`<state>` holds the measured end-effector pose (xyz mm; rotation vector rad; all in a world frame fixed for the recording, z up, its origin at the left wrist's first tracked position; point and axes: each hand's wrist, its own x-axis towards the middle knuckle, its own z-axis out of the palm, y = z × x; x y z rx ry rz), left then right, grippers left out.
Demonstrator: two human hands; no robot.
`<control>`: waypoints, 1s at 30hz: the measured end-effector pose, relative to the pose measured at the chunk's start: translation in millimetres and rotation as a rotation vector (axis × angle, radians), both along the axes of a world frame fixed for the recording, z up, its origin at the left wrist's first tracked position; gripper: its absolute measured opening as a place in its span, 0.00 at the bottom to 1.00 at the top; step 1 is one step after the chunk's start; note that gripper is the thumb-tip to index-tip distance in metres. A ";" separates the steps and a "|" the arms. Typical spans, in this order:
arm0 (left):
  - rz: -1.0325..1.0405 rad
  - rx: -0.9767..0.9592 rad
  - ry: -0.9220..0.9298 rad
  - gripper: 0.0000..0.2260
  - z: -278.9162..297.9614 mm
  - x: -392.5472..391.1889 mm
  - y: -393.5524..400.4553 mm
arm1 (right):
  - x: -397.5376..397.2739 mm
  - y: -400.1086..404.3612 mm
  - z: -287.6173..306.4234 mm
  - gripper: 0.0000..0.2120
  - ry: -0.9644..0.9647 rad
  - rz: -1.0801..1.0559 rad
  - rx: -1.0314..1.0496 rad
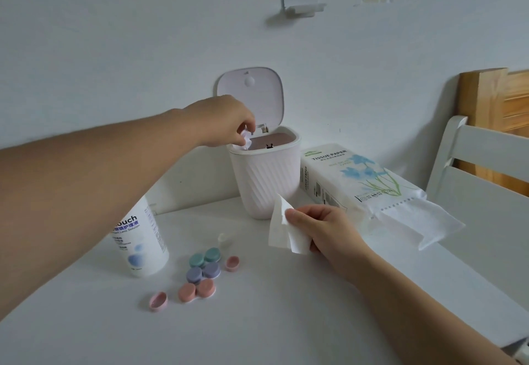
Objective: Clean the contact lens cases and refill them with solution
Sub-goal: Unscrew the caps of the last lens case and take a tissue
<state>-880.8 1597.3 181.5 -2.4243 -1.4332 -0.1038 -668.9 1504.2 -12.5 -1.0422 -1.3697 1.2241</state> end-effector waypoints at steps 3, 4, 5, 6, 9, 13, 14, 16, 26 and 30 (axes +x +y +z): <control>-0.050 0.039 0.119 0.12 0.0 2.8 2.5 | 0.1 -0.4 0.5 0.10 0.005 0.004 0.002; -0.068 0.060 0.145 0.12 -0.5 3.4 3.1 | 0.1 -0.6 0.6 0.10 0.004 0.003 0.001; -0.087 0.082 0.169 0.12 -1.2 3.5 3.3 | -0.1 -0.6 0.7 0.10 0.002 0.002 -0.001; -0.104 0.104 0.190 0.12 -2.1 3.5 3.4 | -0.1 -0.6 0.7 0.10 0.000 0.001 -0.004; -0.141 0.153 0.233 0.12 -4.2 2.5 3.0 | 0.0 -0.5 0.1 0.10 -0.003 0.007 -0.009; -0.156 0.184 0.259 0.13 -3.9 2.0 -0.2 | 0.3 -1.2 0.8 0.13 -0.023 0.016 -0.001; -0.163 0.193 0.268 0.13 -3.5 2.3 -1.3 | 0.2 -1.3 1.0 0.14 -0.028 0.014 0.001; -0.175 0.205 0.285 0.13 -3.2 3.2 -3.0 | 0.1 -1.0 0.9 0.15 -0.029 0.014 0.005; -0.226 0.220 0.360 0.08 -1.7 4.3 -9.6 | 1.2 0.6 -0.2 0.14 -0.024 0.024 0.008; -0.248 0.239 0.395 0.10 0.7 3.9 -14.8 | 1.0 0.4 0.5 0.14 -0.022 0.022 0.007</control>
